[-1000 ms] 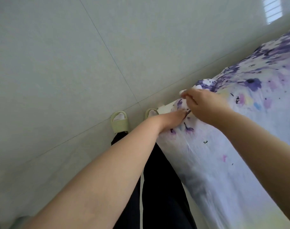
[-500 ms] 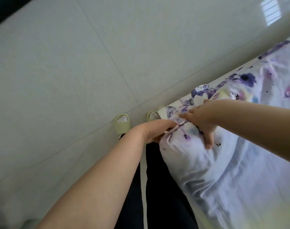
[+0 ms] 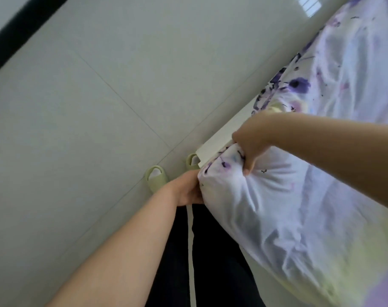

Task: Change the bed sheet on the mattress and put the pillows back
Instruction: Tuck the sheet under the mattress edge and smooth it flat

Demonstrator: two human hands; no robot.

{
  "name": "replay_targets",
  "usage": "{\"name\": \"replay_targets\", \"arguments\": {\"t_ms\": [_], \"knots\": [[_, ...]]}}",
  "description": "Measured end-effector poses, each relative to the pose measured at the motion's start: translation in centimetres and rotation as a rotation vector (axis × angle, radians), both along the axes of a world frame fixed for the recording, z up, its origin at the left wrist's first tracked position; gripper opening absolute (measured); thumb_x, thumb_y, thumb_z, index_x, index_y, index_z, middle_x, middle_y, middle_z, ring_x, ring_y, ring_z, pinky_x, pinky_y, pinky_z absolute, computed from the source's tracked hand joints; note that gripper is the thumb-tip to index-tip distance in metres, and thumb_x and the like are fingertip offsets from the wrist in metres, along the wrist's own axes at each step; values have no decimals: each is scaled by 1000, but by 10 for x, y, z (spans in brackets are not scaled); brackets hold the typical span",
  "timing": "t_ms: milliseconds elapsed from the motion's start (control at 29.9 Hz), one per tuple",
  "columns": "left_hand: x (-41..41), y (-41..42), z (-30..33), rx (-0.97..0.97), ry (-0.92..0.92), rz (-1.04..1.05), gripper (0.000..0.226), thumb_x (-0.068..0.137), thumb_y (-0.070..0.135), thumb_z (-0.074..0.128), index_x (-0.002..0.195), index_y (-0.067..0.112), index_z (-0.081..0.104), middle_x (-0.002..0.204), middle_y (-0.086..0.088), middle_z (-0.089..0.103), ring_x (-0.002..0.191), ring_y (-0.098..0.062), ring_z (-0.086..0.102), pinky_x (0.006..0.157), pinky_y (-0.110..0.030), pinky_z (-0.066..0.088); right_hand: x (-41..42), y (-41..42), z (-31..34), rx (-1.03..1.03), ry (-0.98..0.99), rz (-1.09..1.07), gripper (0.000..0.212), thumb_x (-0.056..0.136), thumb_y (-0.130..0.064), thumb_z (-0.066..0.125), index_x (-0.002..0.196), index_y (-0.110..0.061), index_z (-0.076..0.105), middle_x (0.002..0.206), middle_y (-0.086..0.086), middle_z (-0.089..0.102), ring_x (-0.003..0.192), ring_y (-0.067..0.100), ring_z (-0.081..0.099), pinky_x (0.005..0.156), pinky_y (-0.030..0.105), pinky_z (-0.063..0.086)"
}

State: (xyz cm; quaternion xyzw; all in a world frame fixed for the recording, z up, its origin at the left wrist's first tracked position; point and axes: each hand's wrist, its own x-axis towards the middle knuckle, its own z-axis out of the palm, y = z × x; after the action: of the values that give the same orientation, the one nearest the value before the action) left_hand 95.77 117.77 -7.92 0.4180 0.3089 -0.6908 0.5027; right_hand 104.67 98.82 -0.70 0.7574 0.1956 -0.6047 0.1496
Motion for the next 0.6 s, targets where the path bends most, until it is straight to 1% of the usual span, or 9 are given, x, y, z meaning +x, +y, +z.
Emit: {"name": "replay_targets", "arguments": {"t_ms": [67, 167, 201, 267, 334, 401, 468, 502, 602], "knots": [[10, 22, -11, 221, -68, 29, 33, 100, 32, 36, 105, 14, 62, 91, -8, 64, 78, -22, 60, 65, -30, 52, -1, 16, -30, 45, -150, -22, 94, 55, -85, 60, 120, -18, 49, 98, 0, 62, 97, 27, 60, 89, 41, 43], [15, 49, -29, 506, -403, -92, 43, 98, 40, 44, 135, 17, 43, 128, -8, 54, 107, -24, 57, 85, -35, 49, -20, 36, -72, 173, -426, -114, 89, 65, -82, 53, 129, -20, 45, 120, 5, 55, 121, 27, 47, 112, 54, 17], [17, 49, -29, 488, -599, -181, 51, 95, 42, 51, 140, 21, 37, 139, -6, 45, 119, -22, 50, 96, -36, 45, -32, 41, -79, 207, -523, -236, 81, 70, -74, 56, 129, -19, 46, 128, 8, 51, 127, 28, 41, 114, 58, 10], [16, 42, -24, 376, -952, -342, 68, 87, 42, 63, 145, 26, 31, 148, -5, 32, 135, -20, 35, 111, -36, 32, -61, 54, -79, 264, -713, -503, 66, 73, -54, 68, 126, -17, 51, 133, 11, 49, 132, 31, 37, 113, 62, 10], [16, 29, -22, 213, -1087, -480, 77, 83, 41, 68, 147, 26, 29, 152, -6, 25, 141, -20, 26, 116, -36, 24, -92, 64, -72, 299, -973, -722, 59, 71, -45, 71, 121, -19, 56, 133, 10, 52, 130, 32, 42, 111, 60, 18], [22, 18, -20, 112, -1082, -665, 75, 85, 43, 64, 148, 29, 25, 152, -7, 28, 139, -24, 31, 113, -38, 30, -116, 63, -58, 216, -1194, -952, 51, 78, -43, 60, 125, -24, 51, 138, 6, 47, 131, 31, 39, 109, 56, 22], [29, 14, -17, 95, -1014, -834, 69, 89, 42, 56, 148, 31, 23, 146, -9, 38, 132, -30, 40, 105, -40, 37, -131, 54, -44, 64, -1142, -1327, 53, 84, -37, 56, 134, -27, 43, 148, 5, 34, 137, 31, 29, 111, 55, 23], [33, 13, -15, 92, -974, -868, 64, 90, 39, 54, 147, 30, 25, 143, -10, 42, 130, -32, 43, 103, -40, 39, -133, 50, -40, 21, -997, -1492, 57, 85, -35, 57, 139, -30, 37, 153, 3, 24, 141, 31, 21, 112, 54, 22], [45, 14, -1, 129, -902, -952, 51, 94, 31, 49, 142, 22, 35, 141, -11, 47, 126, -32, 47, 102, -38, 40, -119, 53, -35, 63, -526, -1452, 68, 85, -35, 54, 144, -43, 22, 159, -11, -1, 146, 32, -3, 112, 59, 17]]}}
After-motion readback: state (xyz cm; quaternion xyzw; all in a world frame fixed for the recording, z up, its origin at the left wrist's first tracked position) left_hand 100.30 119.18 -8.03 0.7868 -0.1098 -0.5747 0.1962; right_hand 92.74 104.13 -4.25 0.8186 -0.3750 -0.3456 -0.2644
